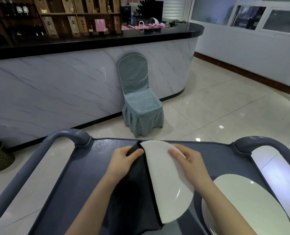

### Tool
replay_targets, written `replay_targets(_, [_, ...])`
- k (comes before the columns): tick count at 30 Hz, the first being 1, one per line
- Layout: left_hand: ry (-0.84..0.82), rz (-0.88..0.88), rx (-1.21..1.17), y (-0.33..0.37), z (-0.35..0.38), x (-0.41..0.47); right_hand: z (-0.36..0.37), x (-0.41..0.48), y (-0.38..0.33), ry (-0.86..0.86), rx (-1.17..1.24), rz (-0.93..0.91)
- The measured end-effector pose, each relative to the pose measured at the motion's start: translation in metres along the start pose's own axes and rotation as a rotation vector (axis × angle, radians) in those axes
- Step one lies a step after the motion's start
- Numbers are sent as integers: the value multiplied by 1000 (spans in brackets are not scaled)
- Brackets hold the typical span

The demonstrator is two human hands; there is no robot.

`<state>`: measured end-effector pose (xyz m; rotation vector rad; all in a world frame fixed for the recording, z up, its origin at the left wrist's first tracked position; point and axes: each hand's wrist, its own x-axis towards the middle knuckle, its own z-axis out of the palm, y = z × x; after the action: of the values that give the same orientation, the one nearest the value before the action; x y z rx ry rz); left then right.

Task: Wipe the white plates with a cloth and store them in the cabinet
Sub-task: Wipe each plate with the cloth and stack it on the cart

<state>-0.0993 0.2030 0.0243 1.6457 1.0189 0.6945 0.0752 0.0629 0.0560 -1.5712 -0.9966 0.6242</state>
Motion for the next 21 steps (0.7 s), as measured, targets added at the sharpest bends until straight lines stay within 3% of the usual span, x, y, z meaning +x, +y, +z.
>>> replay_targets(4, [381, -327, -347, -15, 23, -20, 31, -13, 6, 477, 225, 134])
replay_targets(6, [429, -394, -396, -24, 31, -26, 41, -19, 10, 526, 221, 192])
replay_targets(9, [394, -305, -351, -27, 19, -26, 26, -13, 15, 318, 135, 177])
replay_targets(12, [300, -48, -114, -17, 0, -19, -2, 6, 10, 72, -28, 115])
replay_targets(16, [-41, 286, 226, 7, -1, -6, -3, 23, 0, -322, -434, -47])
replay_targets(18, [-171, 341, 294, 11, 3, -3, 7, 18, 1, -382, -470, -107])
replay_targets(21, [-155, 313, 243, 4, 5, -7, 11, 10, 8, -295, -413, -143])
